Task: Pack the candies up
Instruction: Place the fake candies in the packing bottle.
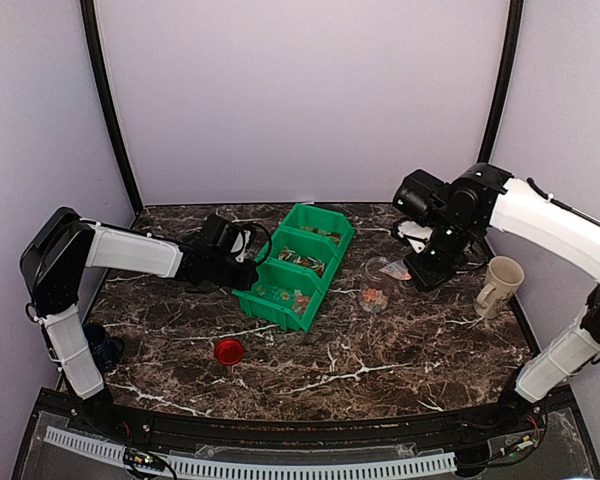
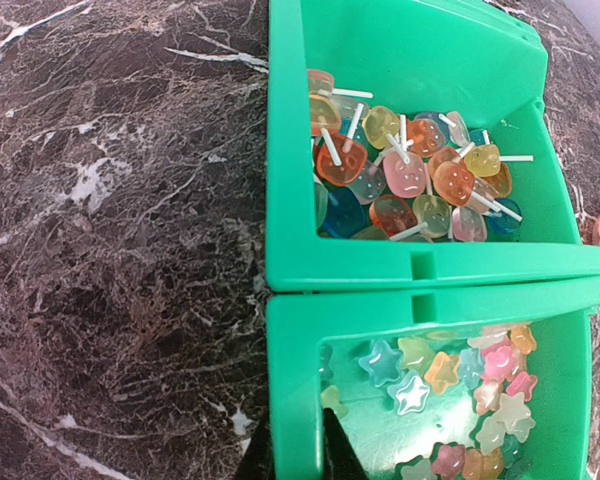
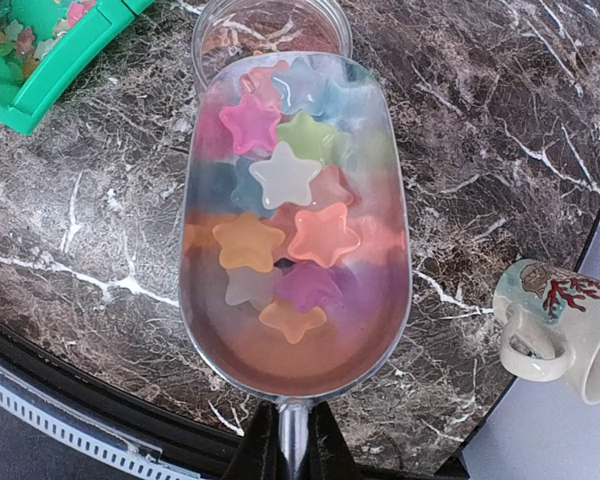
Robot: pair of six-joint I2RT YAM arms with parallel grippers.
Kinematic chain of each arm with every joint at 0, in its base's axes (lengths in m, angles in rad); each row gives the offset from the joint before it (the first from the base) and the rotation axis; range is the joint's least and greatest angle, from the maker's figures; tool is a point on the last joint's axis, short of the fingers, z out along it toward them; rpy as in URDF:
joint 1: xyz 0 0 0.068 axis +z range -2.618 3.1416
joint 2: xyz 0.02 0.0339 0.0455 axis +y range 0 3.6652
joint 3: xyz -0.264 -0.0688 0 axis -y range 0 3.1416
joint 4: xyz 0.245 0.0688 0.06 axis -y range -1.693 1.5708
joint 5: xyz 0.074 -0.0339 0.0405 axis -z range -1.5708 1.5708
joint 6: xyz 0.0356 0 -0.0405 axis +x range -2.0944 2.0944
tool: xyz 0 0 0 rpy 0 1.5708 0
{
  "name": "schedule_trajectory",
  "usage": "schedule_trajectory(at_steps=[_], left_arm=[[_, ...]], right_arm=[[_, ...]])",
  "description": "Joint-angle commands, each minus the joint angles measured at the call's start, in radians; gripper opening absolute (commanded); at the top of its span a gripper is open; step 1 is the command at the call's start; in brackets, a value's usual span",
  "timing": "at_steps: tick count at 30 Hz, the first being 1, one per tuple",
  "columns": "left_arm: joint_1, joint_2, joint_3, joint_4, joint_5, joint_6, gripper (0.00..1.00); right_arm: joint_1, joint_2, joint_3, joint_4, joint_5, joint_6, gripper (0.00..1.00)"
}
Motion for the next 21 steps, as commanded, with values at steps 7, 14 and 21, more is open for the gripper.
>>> schedule_trajectory(at_steps=[7,14,21], left_arm=[[0.003,-0.011,0.030,0.137,0.012,-0.004,0.00],[0.003,-0.002,0.033,0.146,0.023,-0.008,0.00],[0.003,-0.001,0.033,0.145,0.025,-0.008,0.00]], right_arm=[[0.002,0.039,0.045,-0.021,0.002,0.012,0.00],[0.009,0.057,0.068,-0.030,0.021,0.019,0.00],[0.026,0.071,0.076,-0.036,0.025,0.020,0.00]])
